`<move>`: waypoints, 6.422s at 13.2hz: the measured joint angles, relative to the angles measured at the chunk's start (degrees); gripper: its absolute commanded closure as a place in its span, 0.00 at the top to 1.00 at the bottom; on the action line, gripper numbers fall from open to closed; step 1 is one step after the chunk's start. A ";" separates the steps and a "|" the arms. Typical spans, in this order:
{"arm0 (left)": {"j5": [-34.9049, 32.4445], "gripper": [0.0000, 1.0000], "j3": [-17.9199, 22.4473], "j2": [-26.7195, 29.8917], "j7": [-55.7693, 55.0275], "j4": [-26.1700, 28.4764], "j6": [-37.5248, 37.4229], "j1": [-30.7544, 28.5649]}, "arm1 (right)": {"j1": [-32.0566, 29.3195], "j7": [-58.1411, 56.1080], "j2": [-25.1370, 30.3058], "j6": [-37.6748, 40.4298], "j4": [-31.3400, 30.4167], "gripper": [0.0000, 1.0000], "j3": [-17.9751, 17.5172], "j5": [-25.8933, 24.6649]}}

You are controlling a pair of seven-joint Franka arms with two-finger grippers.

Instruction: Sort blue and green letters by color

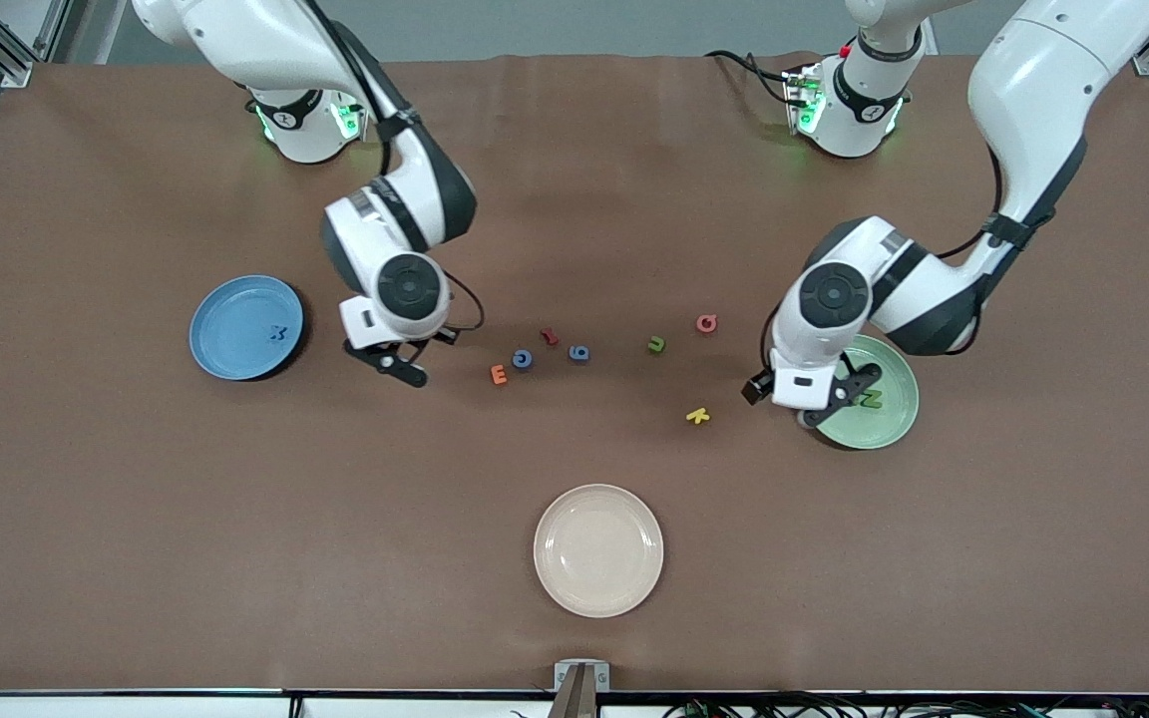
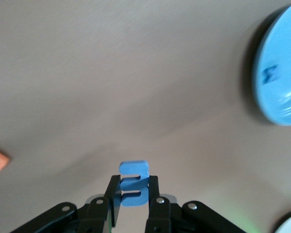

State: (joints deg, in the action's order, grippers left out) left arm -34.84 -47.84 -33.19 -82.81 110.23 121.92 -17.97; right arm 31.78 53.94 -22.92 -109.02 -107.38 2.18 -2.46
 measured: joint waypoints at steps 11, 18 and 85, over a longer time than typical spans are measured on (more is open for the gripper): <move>0.14 0.93 0.10 -6.18 -17.02 -7.80 0.16 12.55 | -16.60 -27.19 18.12 -11.48 -26.31 0.00 0.24 -4.55; 0.15 0.92 2.50 -8.19 -24.32 -11.61 0.18 19.59 | -32.71 -47.32 18.57 -14.99 -28.87 1.00 0.40 -5.55; 2.77 0.94 0.30 -5.26 -4.95 -13.02 -8.88 9.63 | -6.68 5.28 5.10 -1.76 -0.14 0.00 0.27 4.61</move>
State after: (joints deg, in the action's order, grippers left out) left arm -32.07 -47.55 -38.45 -87.75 97.21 113.03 -8.35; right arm 25.11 59.22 -17.82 -110.77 -107.52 2.44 2.15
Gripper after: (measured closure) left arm 0.022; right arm 0.639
